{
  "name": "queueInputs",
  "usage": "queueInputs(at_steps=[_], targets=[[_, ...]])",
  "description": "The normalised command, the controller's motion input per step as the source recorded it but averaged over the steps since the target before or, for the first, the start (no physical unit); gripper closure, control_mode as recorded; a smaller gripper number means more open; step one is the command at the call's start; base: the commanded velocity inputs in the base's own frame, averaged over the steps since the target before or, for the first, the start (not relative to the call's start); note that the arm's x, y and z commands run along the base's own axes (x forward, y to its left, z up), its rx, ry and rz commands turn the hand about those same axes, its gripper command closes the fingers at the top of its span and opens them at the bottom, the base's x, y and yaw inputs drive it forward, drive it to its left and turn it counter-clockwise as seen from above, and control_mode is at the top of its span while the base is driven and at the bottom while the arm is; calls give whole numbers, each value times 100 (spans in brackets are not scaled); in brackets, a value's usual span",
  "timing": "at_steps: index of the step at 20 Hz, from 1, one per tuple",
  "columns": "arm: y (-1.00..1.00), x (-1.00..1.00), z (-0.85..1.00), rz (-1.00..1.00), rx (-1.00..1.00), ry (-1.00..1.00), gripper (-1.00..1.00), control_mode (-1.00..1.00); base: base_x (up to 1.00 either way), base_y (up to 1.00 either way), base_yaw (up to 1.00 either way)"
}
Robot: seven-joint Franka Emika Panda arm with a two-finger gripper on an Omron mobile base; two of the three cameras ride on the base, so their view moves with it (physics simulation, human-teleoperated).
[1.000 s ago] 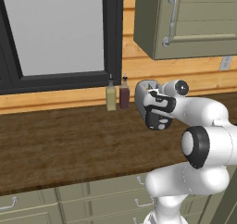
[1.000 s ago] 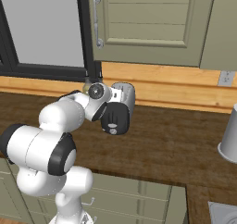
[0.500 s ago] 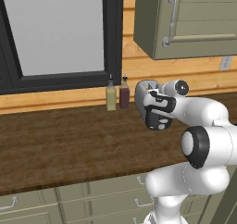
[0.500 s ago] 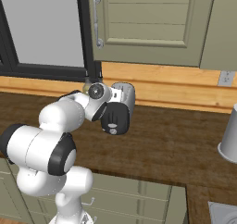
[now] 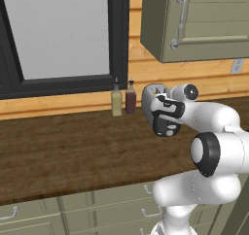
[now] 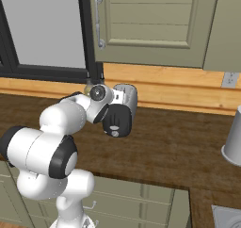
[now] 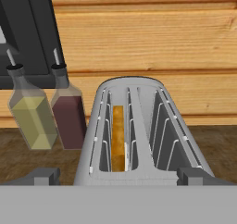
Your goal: Start the toaster. Once the lever pops up, take the bread to the plate on the dining counter.
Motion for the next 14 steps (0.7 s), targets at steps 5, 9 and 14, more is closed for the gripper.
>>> queueInputs(at_steps=[5,9,14], targets=[[0,0,0,0,0,0,-100,-100,0,0,0],[0,0,0,0,0,0,-100,-100,0,0,0],[0,0,0,0,0,0,-100,-100,0,0,0]])
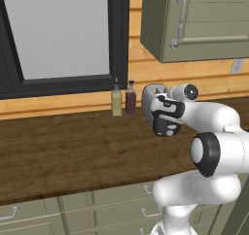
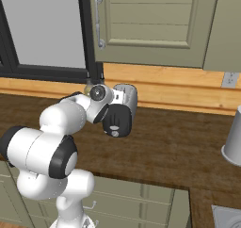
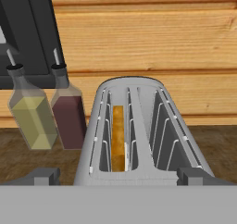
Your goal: Start the toaster. Once the lever pops up, take the bread to the plate on the dining counter.
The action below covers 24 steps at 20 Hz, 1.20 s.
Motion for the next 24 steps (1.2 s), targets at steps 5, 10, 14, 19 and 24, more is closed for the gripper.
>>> queueInputs(at_steps=[5,10,14,19,24], targets=[[0,0,0,0,0,0,-100,-100,0,0,0],[0,0,0,0,0,0,-100,-100,0,0,0],[0,0,0,0,0,0,-100,-100,0,0,0],[0,0,0,0,0,0,-100,-100,0,0,0],[0,0,0,0,0,0,-100,-100,0,0,0]])
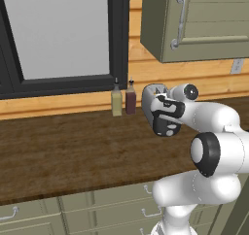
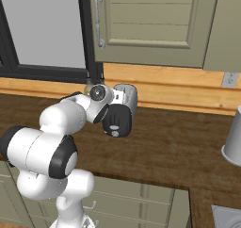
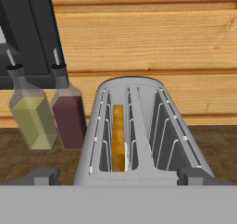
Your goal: Start the toaster. Once the lever pops up, take the bread to the plate on the dining counter.
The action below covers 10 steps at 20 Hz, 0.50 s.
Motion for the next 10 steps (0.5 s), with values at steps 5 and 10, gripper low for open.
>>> queueInputs(at_steps=[5,10], targets=[[0,0,0,0,0,0,-100,-100,0,0,0],[0,0,0,0,0,0,-100,-100,0,0,0]])
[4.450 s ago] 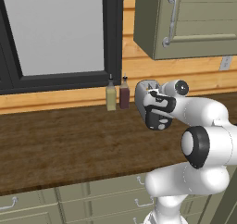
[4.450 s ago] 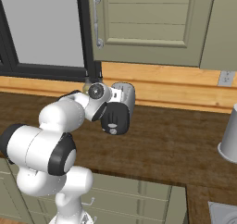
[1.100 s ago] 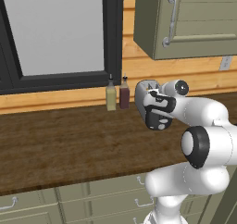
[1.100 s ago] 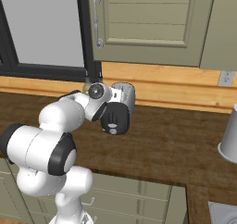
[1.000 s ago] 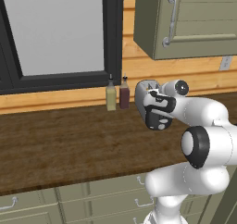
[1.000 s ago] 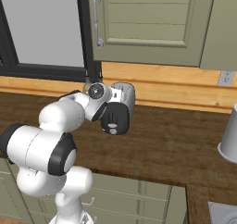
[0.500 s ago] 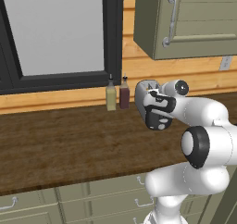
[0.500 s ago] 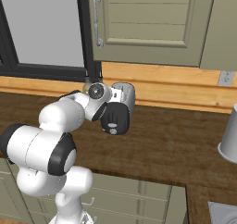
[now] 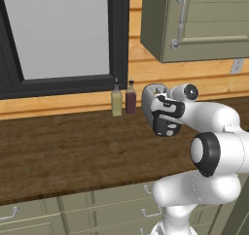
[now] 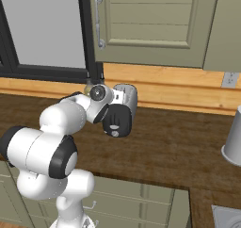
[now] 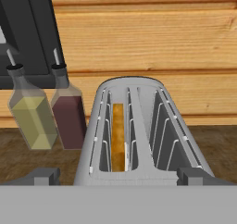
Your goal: Start the toaster. Once the lever pops up, take the bread to the plate on the dining counter.
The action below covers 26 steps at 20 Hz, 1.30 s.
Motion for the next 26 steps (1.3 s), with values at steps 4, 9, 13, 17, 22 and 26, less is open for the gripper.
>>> queueInputs(at_steps=[4,9,13,17,22,26], targets=[[0,0,0,0,0,0,-100,-100,0,0,0],[0,0,0,0,0,0,-100,-100,0,0,0],[0,0,0,0,0,0,-100,-100,0,0,0],[0,0,0,0,0,0,-100,-100,0,0,0],[0,0,0,0,0,0,-100,-100,0,0,0],[0,0,0,0,0,0,-100,-100,0,0,0]])
